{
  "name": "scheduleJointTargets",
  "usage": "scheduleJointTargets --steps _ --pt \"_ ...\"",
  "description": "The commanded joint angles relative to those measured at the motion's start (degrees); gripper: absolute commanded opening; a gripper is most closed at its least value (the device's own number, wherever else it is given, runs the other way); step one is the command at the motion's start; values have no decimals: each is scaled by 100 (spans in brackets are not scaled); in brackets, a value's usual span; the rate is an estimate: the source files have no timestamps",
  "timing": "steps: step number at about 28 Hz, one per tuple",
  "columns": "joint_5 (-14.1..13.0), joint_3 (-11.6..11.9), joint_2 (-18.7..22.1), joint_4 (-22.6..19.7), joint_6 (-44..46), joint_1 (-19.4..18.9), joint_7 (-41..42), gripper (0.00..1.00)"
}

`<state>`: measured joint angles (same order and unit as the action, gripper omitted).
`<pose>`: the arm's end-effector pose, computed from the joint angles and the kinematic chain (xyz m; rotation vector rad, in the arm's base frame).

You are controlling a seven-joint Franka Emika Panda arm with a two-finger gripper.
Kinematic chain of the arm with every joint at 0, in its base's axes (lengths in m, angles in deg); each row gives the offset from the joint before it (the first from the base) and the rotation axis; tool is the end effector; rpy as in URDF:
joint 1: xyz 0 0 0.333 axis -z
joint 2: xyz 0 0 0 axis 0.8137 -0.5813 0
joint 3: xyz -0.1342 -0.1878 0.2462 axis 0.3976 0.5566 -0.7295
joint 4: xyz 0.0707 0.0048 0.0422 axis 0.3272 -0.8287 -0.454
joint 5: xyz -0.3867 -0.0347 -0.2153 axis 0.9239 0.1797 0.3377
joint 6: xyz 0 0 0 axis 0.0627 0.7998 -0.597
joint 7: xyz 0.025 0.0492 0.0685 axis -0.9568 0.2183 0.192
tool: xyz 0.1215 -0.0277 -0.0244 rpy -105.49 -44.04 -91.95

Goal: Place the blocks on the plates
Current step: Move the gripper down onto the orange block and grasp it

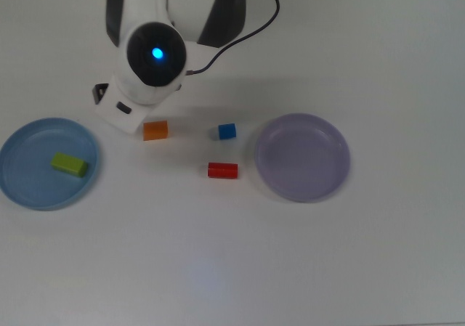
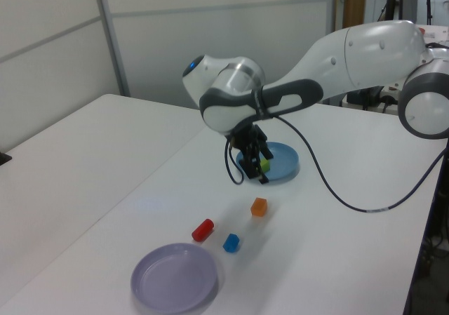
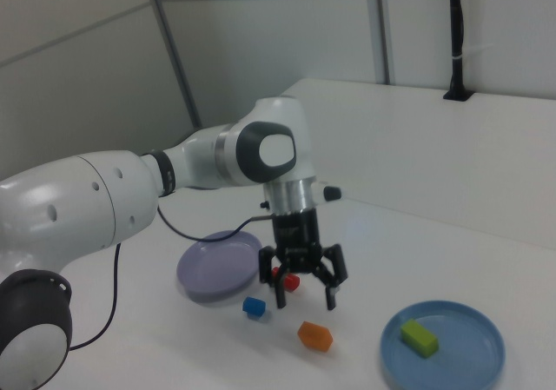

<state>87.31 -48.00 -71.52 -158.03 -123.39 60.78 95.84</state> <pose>0.7011 -0.0547 0.3799 2.8148 0.3905 -0.6545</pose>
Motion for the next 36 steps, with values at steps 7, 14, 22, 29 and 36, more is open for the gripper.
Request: scheduleJointTargets --steps 7,14,22,29,36 --pt "225 8 -415 -402 45 -236 -195 100" --pt "595 -1 -767 -410 -561 -281 -477 100" --pt "604 -1 -846 -384 -1019 -298 -574 100" --pt "595 -1 -881 -375 -1220 -342 -592 100" --pt "595 -1 -890 -375 -1300 -360 -583 22"
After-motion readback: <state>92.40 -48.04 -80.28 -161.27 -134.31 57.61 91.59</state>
